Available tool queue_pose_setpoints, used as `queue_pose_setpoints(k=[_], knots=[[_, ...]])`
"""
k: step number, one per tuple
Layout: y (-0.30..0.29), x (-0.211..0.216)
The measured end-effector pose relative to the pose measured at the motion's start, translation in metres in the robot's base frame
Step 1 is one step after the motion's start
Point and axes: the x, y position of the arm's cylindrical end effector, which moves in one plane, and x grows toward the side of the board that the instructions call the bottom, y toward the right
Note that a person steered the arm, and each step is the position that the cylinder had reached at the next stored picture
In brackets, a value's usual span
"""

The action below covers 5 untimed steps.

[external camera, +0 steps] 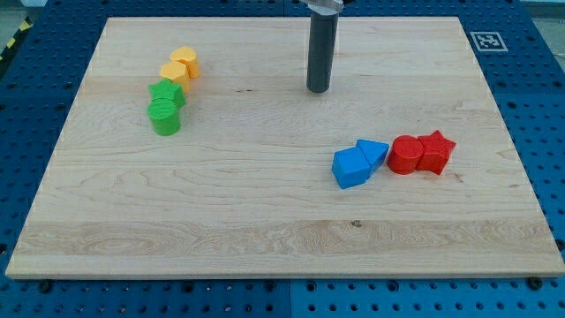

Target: Place your arm vertically above the red star

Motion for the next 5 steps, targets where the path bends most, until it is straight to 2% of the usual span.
queue_pose_setpoints(k=[4,5], knots=[[0.018,0.000],[0.044,0.001]])
